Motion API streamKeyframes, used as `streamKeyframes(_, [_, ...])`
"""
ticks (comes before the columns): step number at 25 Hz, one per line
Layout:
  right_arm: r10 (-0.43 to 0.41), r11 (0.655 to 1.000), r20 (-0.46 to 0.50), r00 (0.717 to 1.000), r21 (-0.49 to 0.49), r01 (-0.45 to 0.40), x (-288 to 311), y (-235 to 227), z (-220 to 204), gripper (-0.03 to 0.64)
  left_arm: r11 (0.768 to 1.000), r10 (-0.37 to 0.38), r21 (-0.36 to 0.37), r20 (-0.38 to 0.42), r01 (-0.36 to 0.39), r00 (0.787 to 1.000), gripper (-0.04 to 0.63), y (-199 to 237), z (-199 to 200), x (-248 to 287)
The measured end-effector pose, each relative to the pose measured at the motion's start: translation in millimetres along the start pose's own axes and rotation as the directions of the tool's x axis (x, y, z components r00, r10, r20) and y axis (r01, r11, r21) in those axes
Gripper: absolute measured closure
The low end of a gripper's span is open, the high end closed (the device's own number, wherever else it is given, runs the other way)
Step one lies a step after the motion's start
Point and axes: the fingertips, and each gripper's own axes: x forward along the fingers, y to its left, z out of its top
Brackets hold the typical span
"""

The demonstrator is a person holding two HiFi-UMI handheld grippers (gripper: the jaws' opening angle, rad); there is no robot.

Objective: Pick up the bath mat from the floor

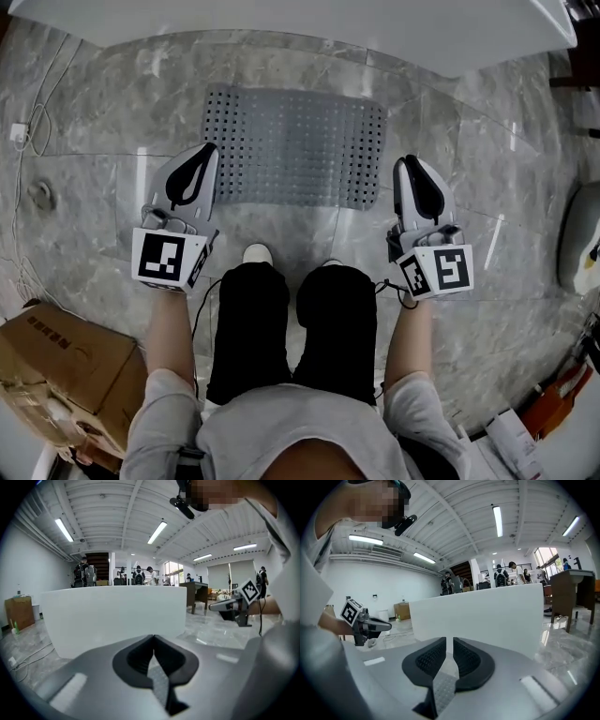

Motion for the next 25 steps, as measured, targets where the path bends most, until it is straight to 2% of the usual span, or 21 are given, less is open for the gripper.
streamKeyframes(7, [0.005,0.999,0.006,1.0,-0.038,-0.005,37,-20,-94,0.566,1.0,0.016,0.005,0.023,-0.016,1.0,0.594,3,-88,45])
streamKeyframes(11, [0.002,0.999,0.001,1.0,-0.036,-0.002,52,-31,-137,0.56,1.0,0.02,0.023,0.008,-0.02,1.0,0.594,5,-131,61])
streamKeyframes(17, [-0.001,1.0,0.006,1.0,0.016,0.001,59,-42,-176,0.541,0.998,0.049,-0.03,-0.035,-0.05,0.998,0.594,17,-181,71])
streamKeyframes(20, [-0.011,0.999,0.006,1.0,0.036,0.011,60,-46,-190,0.529,0.997,0.071,-0.014,-0.058,-0.072,0.996,0.592,26,-200,71])
streamKeyframes(25, [-0.006,0.999,-0.013,1.0,0.047,0.007,65,-54,-223,0.517,0.995,0.099,0.002,-0.126,-0.1,0.987,0.551,37,-238,78])
